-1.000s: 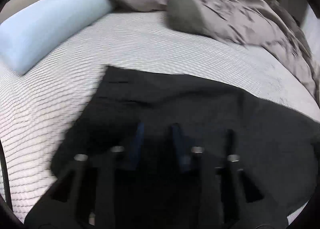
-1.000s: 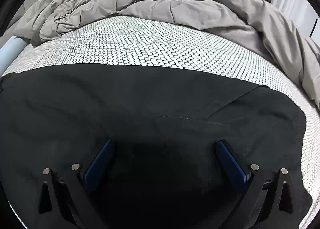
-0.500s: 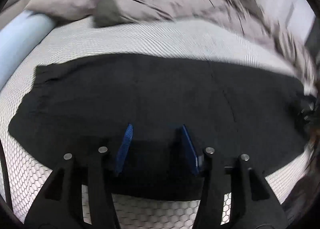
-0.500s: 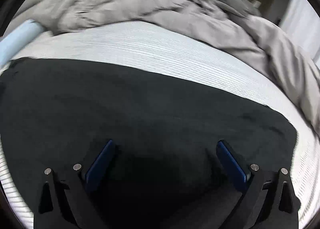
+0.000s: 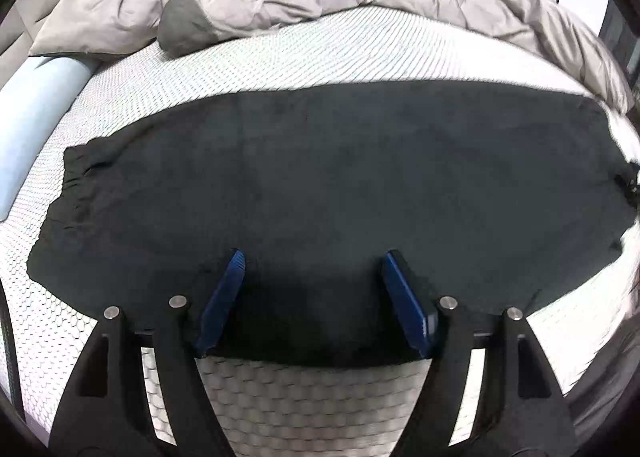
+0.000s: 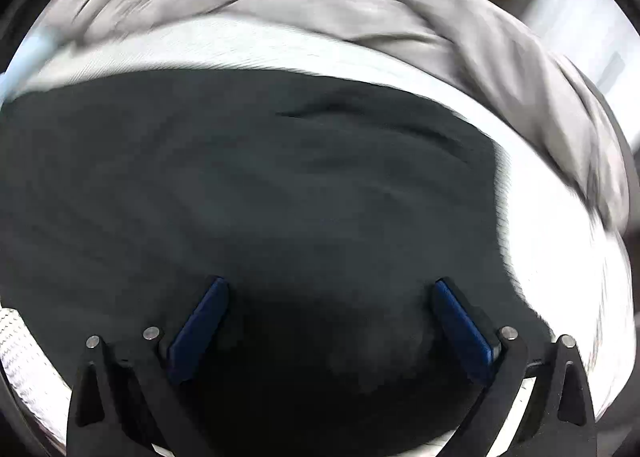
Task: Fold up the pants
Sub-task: 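Grasp the pants edge with the right tool and fold it over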
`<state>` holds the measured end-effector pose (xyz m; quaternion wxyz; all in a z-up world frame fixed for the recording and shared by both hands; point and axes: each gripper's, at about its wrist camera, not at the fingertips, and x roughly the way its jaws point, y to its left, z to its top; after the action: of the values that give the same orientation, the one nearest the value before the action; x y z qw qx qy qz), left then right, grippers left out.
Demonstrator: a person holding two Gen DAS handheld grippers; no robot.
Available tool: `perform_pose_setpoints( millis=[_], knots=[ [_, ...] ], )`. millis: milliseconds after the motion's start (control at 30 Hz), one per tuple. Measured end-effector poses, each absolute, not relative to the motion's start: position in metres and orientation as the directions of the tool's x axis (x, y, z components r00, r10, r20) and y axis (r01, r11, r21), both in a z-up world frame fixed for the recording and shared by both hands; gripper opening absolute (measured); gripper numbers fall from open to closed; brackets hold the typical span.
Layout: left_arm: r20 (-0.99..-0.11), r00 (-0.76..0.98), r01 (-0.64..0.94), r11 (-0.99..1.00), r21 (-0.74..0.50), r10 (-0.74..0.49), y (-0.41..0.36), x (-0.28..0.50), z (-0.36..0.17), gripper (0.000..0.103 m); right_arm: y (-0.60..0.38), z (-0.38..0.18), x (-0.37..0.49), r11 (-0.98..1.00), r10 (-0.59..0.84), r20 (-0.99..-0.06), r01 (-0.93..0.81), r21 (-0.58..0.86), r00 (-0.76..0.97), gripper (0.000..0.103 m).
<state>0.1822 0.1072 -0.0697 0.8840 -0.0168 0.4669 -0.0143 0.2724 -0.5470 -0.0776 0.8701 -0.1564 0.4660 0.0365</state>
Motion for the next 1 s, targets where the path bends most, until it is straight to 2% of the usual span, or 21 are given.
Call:
perform_pose_setpoints(
  millis=[33,100,133,167,200,333,400,500,600,700,867,933,1000],
  knots=[
    [-0.818,0.573,0.018,0.998,-0.06,-0.059,0.101,0.184,-0.065,0.07,-0.561,-0.077,0.271,0.95,-0.127,-0.813,-0.165,-0.264,0.569,0.102],
    [-0.792,0.606,0.039,0.997,-0.074,-0.082,0.078,0.188,-0.053,0.088,-0.589,-0.075,0.27,0.973,-0.128,-0.821,-0.09,-0.213,0.557,0.102],
    [-0.776,0.624,0.049,0.996,-0.074,-0.089,0.066,0.188,-0.048,0.091,-0.597,-0.069,0.268,0.986,-0.093,-0.821,-0.064,-0.156,0.563,0.102],
    [-0.76,0.642,0.071,0.994,-0.08,-0.107,0.047,0.187,-0.046,0.099,-0.596,-0.064,0.266,0.987,-0.101,-0.813,-0.045,-0.155,0.574,0.102],
    [-0.751,0.648,0.099,0.991,-0.088,-0.131,0.029,0.189,-0.045,0.102,-0.592,-0.057,0.264,0.985,-0.117,-0.798,-0.033,-0.169,0.591,0.102],
    [-0.75,0.598,0.241,0.956,-0.169,-0.283,-0.038,0.191,-0.058,0.102,-0.52,-0.037,0.251,0.944,-0.07,-0.715,-0.186,-0.273,0.696,0.102],
    [-0.763,0.547,0.303,0.932,-0.201,-0.343,-0.066,0.191,-0.069,0.102,-0.479,-0.041,0.248,0.922,0.022,-0.743,-0.3,-0.243,0.669,0.102],
    [-0.821,0.5,0.339,0.934,-0.109,-0.277,-0.085,0.191,-0.088,0.102,-0.432,-0.06,0.247,0.879,0.183,-0.815,-0.463,-0.116,0.55,0.102],
    [-0.82,0.516,0.36,0.932,-0.053,-0.246,-0.084,0.179,-0.093,0.102,-0.418,-0.082,0.242,0.822,0.104,-0.854,-0.528,-0.215,0.51,0.102],
    [-0.818,0.516,0.357,0.932,-0.063,-0.253,-0.068,0.173,-0.092,0.102,-0.454,-0.082,0.243,0.842,0.071,-0.86,-0.493,-0.22,0.505,0.102],
    [-0.822,0.502,0.34,0.935,-0.098,-0.269,-0.05,0.174,-0.086,0.102,-0.553,-0.077,0.25,0.924,-0.157,-0.826,-0.215,-0.316,0.542,0.103],
    [-0.812,0.508,0.336,0.934,-0.12,-0.287,-0.04,0.179,-0.074,0.102,-0.576,-0.072,0.249,0.958,-0.132,-0.834,-0.148,-0.247,0.536,0.103],
    [-0.767,0.551,0.337,0.929,-0.154,-0.328,-0.029,0.179,-0.052,0.102,-0.58,-0.061,0.25,0.964,-0.126,-0.823,-0.127,-0.233,0.555,0.103]
  ],
)
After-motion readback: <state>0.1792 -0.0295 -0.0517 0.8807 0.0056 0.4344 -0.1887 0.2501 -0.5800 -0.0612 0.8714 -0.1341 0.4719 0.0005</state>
